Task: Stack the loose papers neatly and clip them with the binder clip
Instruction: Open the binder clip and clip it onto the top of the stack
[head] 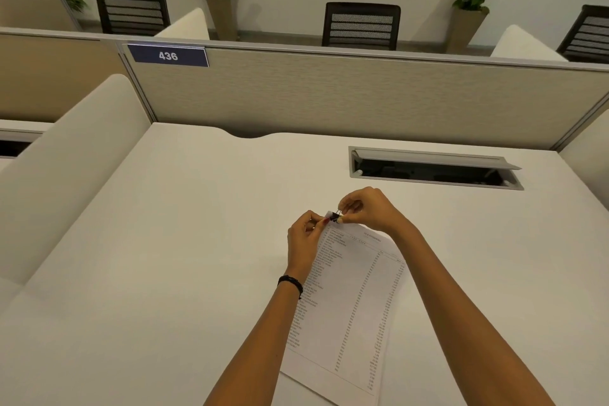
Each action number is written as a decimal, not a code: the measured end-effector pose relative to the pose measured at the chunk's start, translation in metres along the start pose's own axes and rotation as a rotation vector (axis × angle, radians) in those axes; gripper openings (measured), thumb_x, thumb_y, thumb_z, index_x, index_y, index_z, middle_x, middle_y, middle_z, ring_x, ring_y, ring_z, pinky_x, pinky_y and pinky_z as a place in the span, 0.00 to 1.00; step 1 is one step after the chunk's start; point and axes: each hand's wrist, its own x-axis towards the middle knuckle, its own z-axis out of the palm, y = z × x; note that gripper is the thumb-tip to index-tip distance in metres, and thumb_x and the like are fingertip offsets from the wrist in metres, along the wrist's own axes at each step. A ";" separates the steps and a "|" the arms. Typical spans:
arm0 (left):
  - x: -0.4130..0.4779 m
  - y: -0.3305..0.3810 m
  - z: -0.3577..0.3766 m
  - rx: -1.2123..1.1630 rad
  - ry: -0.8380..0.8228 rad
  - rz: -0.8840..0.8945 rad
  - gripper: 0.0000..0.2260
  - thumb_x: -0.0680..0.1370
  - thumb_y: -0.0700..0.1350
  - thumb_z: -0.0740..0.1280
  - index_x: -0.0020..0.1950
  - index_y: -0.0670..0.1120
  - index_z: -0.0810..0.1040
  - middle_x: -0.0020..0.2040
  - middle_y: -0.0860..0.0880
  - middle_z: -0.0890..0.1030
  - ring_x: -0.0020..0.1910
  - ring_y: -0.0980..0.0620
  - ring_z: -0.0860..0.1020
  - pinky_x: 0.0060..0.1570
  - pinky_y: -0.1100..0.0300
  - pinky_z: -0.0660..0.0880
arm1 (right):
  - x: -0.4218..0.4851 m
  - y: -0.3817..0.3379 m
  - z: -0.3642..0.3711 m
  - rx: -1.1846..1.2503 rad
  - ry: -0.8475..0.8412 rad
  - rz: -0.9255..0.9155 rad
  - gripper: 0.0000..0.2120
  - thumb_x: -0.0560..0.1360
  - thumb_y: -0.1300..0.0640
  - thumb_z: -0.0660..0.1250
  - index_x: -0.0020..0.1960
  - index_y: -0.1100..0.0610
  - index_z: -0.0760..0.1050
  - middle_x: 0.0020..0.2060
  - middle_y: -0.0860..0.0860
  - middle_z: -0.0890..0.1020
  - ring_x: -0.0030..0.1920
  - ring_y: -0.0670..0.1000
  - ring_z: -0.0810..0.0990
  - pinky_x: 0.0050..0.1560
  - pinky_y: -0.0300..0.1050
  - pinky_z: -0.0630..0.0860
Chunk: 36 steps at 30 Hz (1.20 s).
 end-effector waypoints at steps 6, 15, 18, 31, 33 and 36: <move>-0.001 0.002 -0.003 -0.054 0.033 -0.043 0.08 0.76 0.47 0.66 0.40 0.44 0.75 0.39 0.40 0.82 0.38 0.44 0.80 0.36 0.57 0.74 | -0.010 0.008 0.004 0.037 0.089 0.040 0.18 0.69 0.54 0.72 0.58 0.56 0.76 0.54 0.51 0.79 0.47 0.45 0.75 0.44 0.32 0.71; -0.002 0.013 -0.022 -0.189 0.104 -0.100 0.09 0.76 0.50 0.66 0.38 0.48 0.74 0.35 0.39 0.77 0.34 0.46 0.70 0.32 0.57 0.66 | -0.073 0.053 0.039 0.580 0.737 0.226 0.24 0.74 0.48 0.64 0.68 0.51 0.64 0.62 0.50 0.72 0.58 0.47 0.73 0.53 0.42 0.71; -0.004 0.017 -0.023 -0.227 0.121 -0.117 0.09 0.76 0.49 0.66 0.39 0.47 0.74 0.33 0.42 0.78 0.31 0.48 0.70 0.29 0.60 0.66 | -0.088 0.064 0.054 0.790 0.616 0.274 0.24 0.76 0.52 0.63 0.69 0.50 0.61 0.60 0.50 0.73 0.55 0.48 0.76 0.46 0.38 0.75; -0.017 0.025 -0.023 -0.290 0.233 -0.168 0.11 0.75 0.52 0.67 0.39 0.45 0.73 0.31 0.49 0.80 0.28 0.54 0.76 0.27 0.63 0.73 | -0.133 0.083 0.089 0.961 0.346 0.396 0.14 0.71 0.58 0.70 0.56 0.57 0.77 0.52 0.55 0.83 0.47 0.55 0.84 0.47 0.55 0.81; -0.019 0.025 -0.022 -0.273 0.245 -0.166 0.11 0.76 0.51 0.66 0.40 0.44 0.72 0.32 0.48 0.80 0.28 0.53 0.75 0.27 0.64 0.73 | -0.139 0.084 0.092 0.949 0.361 0.402 0.12 0.72 0.59 0.70 0.55 0.57 0.77 0.51 0.56 0.83 0.46 0.55 0.84 0.47 0.55 0.81; -0.025 0.022 -0.022 -0.233 0.206 -0.160 0.10 0.77 0.49 0.64 0.43 0.43 0.72 0.35 0.47 0.81 0.30 0.53 0.76 0.27 0.64 0.74 | -0.143 0.081 0.092 0.945 0.401 0.395 0.10 0.72 0.60 0.69 0.54 0.58 0.78 0.50 0.55 0.84 0.45 0.54 0.84 0.44 0.50 0.82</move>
